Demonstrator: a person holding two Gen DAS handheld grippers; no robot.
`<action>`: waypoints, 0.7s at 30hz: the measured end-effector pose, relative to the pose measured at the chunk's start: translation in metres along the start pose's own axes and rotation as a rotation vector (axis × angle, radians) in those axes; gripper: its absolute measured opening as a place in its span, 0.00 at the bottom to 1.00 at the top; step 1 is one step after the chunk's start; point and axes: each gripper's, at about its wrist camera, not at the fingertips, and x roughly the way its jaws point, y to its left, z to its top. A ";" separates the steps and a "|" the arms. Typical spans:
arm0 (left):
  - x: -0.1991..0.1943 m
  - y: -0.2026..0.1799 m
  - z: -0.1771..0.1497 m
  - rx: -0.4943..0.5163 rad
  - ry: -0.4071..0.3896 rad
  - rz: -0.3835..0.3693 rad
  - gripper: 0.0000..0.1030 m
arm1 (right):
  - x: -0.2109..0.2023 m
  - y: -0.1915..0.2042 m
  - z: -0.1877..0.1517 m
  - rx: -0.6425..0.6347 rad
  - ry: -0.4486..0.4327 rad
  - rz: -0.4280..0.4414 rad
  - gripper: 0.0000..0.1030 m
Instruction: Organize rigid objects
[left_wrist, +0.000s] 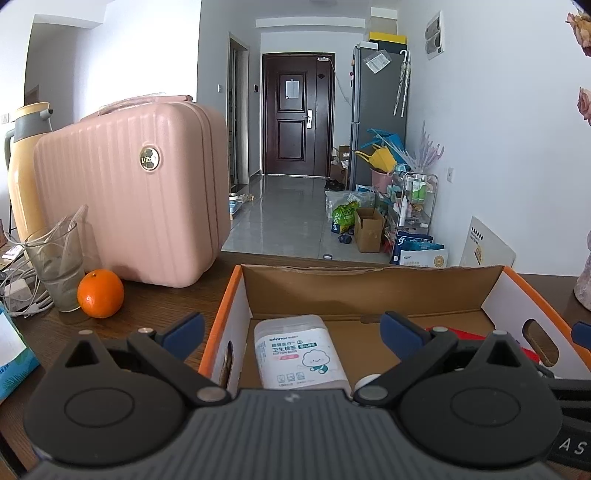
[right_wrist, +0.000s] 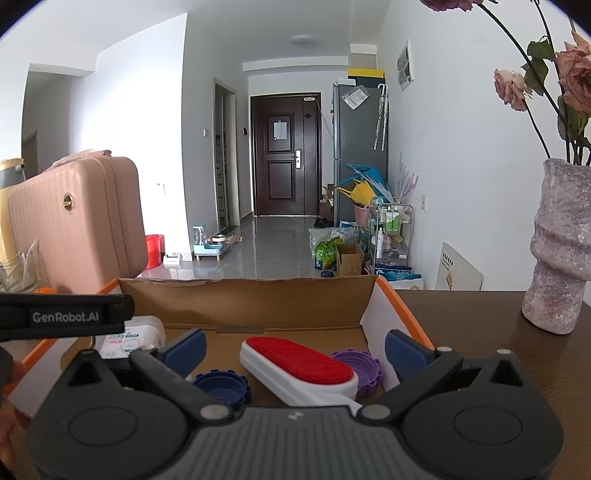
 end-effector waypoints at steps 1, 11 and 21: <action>0.000 0.000 0.000 0.000 -0.001 -0.001 1.00 | 0.000 0.000 -0.001 0.000 0.000 0.000 1.00; -0.007 -0.002 0.001 0.000 -0.014 -0.009 1.00 | -0.004 0.000 -0.001 0.000 -0.009 0.000 1.00; -0.029 -0.004 0.002 0.014 -0.062 -0.023 1.00 | -0.019 -0.004 -0.002 0.019 -0.022 0.007 1.00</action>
